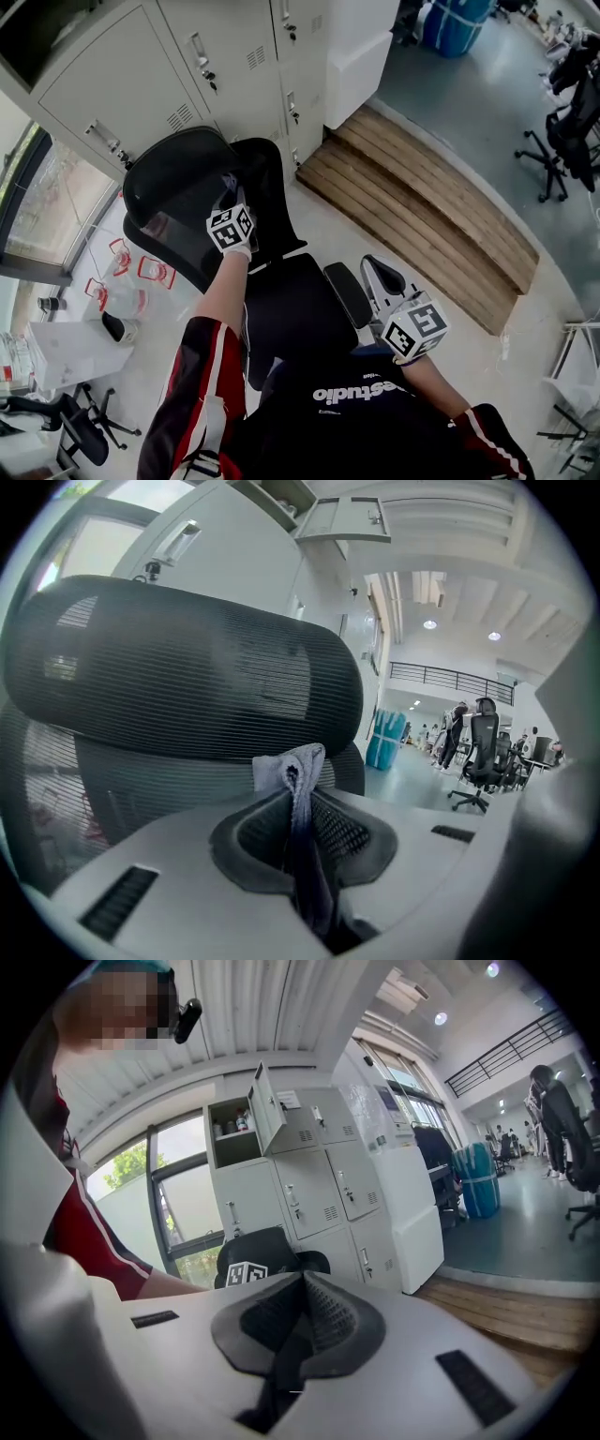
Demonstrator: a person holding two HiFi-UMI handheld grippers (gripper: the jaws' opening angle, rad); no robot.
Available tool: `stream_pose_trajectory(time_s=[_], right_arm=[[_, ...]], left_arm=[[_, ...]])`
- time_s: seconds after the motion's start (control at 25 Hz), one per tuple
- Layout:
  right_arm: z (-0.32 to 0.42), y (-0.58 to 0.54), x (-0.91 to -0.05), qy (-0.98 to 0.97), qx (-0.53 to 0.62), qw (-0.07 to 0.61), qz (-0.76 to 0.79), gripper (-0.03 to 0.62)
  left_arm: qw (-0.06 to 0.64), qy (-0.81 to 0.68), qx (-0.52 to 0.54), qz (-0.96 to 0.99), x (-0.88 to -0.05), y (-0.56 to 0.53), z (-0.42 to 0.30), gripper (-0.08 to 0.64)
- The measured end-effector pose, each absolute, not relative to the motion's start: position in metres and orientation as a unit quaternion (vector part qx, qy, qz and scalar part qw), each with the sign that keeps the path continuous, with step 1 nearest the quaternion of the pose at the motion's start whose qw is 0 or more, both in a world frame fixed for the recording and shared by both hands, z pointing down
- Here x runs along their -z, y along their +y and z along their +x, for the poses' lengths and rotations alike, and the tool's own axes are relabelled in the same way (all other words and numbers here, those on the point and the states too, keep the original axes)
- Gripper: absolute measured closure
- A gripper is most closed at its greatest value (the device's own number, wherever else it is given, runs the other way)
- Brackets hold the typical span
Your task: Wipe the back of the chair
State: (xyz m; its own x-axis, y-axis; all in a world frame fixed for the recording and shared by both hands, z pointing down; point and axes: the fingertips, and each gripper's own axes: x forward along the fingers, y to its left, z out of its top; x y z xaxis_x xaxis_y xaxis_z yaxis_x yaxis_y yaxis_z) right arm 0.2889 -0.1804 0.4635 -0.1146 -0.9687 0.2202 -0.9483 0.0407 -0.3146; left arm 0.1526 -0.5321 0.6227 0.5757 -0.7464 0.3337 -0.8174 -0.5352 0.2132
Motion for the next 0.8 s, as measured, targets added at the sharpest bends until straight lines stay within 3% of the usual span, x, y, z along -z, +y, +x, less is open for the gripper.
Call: stream_pose_trajectory(time_s=[0.56,0.8], right_arm=[[0.350,-0.146,-0.464,0.683,0.184,0.024,-0.706,0.577],[0.332,-0.148,-0.453,0.698,0.171,0.033,-0.695,0.577]], left_arm=[[0.153,-0.371,-0.118,0.908,-0.619,-0.495,0.284,0.497],[0.153,-0.365,-0.097,0.913,-0.595,-0.470,0.274,0.497]])
